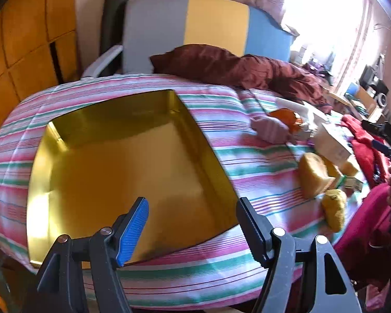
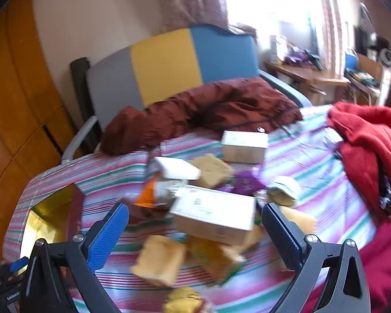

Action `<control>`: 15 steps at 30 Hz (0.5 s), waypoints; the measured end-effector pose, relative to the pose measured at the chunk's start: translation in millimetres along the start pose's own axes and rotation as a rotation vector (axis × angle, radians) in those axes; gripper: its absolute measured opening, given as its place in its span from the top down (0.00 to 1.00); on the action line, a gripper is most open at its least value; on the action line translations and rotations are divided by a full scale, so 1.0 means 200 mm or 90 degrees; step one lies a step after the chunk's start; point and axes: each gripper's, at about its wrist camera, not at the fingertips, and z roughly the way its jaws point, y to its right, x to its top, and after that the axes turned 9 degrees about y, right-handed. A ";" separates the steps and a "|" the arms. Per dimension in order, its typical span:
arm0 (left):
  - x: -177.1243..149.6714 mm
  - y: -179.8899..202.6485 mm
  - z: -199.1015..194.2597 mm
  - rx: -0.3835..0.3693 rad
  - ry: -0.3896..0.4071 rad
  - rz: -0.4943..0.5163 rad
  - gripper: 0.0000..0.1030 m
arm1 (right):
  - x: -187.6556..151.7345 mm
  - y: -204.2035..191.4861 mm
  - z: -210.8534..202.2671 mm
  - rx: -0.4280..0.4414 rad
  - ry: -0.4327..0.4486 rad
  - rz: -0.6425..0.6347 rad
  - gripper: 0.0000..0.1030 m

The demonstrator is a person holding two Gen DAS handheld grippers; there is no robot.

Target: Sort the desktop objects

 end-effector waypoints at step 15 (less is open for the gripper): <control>0.03 0.32 0.08 -0.209 -0.063 0.065 0.31 | -0.03 -0.09 0.34 0.092 -0.172 -0.318 0.00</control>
